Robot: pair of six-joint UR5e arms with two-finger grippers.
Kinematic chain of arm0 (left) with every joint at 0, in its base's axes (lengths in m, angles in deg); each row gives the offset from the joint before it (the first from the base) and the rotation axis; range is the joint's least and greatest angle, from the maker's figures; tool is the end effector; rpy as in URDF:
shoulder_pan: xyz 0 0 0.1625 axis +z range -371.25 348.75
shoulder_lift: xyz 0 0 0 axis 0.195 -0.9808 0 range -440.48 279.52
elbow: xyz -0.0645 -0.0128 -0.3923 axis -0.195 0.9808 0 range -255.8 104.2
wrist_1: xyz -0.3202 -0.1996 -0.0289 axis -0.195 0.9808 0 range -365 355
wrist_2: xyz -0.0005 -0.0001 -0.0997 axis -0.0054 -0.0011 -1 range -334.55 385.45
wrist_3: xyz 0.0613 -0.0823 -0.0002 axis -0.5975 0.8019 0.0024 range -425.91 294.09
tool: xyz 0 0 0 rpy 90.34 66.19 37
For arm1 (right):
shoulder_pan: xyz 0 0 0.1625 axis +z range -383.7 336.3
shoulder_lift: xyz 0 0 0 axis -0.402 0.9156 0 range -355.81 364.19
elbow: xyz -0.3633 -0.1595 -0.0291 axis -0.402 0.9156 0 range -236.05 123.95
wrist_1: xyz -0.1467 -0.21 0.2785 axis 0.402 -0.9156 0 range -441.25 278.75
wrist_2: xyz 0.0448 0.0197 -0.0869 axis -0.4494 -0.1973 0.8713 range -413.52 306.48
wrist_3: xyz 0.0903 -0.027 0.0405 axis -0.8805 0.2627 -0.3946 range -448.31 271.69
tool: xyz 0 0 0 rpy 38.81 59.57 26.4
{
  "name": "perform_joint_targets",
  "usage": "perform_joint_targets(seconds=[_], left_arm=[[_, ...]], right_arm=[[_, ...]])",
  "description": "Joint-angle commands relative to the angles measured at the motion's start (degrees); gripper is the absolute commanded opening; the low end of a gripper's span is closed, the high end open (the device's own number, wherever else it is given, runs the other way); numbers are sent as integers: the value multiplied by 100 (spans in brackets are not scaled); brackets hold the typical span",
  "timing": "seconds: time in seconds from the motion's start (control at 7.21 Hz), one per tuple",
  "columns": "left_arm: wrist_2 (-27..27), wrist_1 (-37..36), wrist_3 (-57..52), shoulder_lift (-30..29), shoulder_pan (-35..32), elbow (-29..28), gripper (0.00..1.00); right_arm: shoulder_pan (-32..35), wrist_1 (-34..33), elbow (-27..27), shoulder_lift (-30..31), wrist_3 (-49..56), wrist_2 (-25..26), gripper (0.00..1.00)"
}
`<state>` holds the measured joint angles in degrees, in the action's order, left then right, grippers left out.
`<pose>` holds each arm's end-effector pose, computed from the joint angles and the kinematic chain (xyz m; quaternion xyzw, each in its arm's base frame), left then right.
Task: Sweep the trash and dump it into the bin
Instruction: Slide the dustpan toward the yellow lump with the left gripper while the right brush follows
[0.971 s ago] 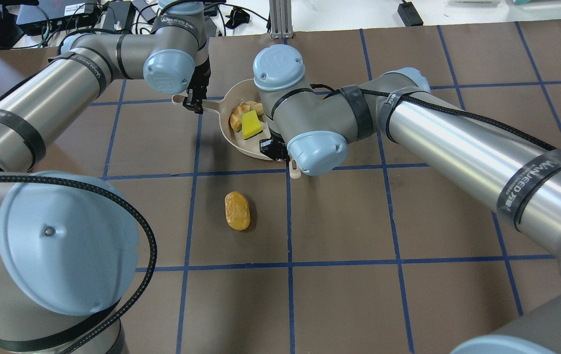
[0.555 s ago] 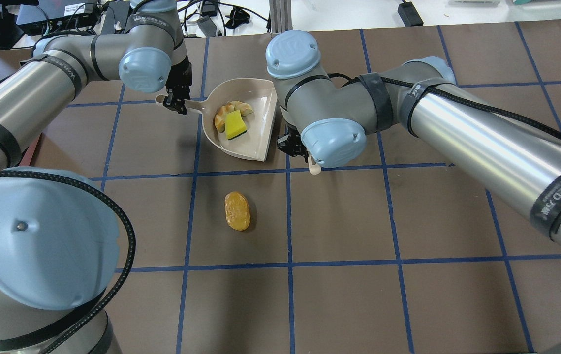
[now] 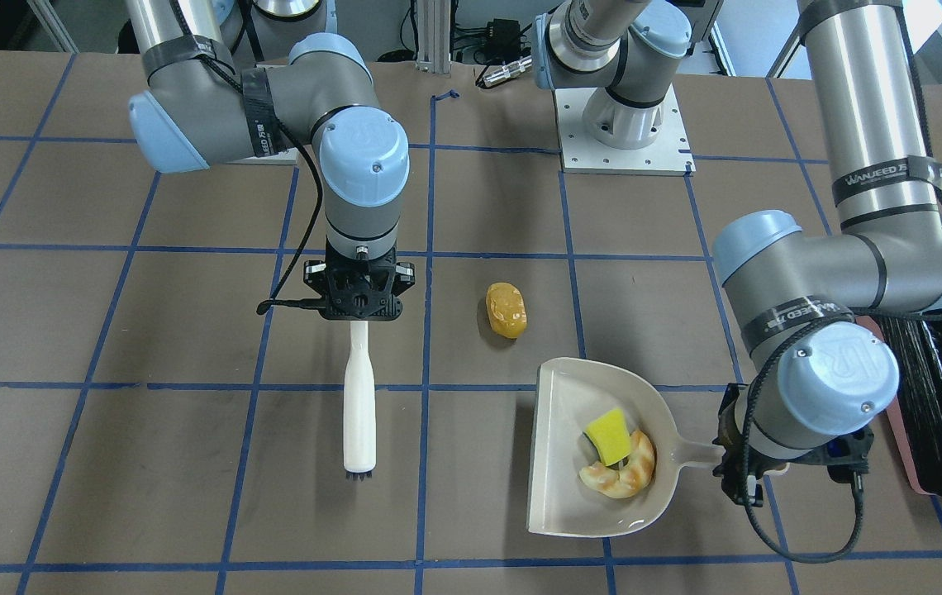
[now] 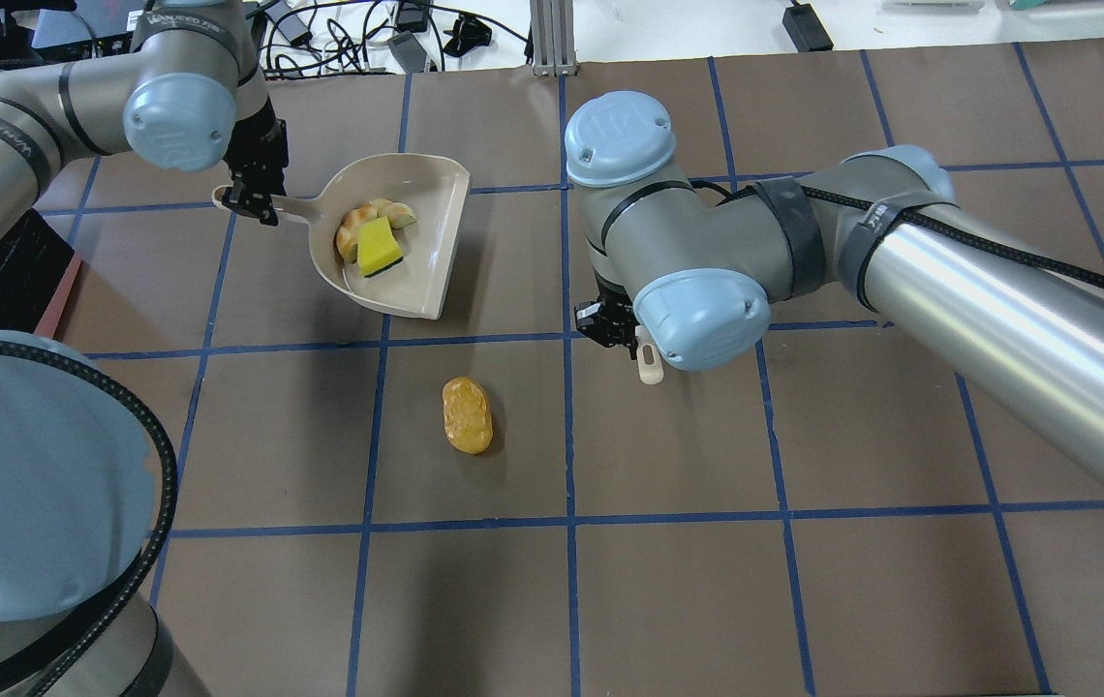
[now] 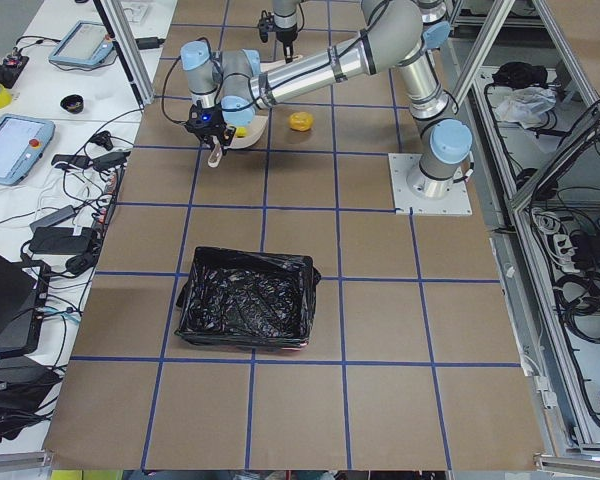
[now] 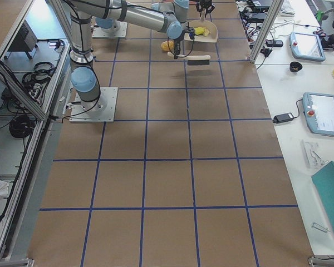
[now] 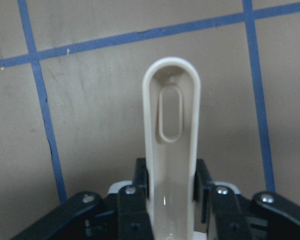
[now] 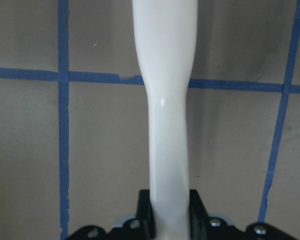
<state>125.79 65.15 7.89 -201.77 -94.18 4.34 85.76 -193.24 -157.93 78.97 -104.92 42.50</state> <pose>-0.0361 -0.6424 0.2694 -0.6449 0.7588 -0.0382 0.0828 0.2855 -0.4399 0.2745 0.0271 -0.9973 -0.0261 0.0637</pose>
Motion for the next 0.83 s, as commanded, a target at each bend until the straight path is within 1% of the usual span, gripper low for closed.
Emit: perform_joint_targets(seconds=[0.0,0.14,0.28,0.42,0.69], left_arm=[[151,8,-243,376,225,587,0],[370,-18,-252,578,268,956,0],[433,-62,-191,789,277,1394,0],[433,-385,-164,1026,295,1912,0],[442,-1454,45,1448,278,3159,0]], right_arm=[[-13,-7,-479,518,-61,-39,0],[30,-7,-655,729,-313,-318,0],[100,11,-814,888,-785,-451,0],[205,-6,-1067,1020,-842,-531,0],[564,-374,-1595,1161,-1498,-663,0]])
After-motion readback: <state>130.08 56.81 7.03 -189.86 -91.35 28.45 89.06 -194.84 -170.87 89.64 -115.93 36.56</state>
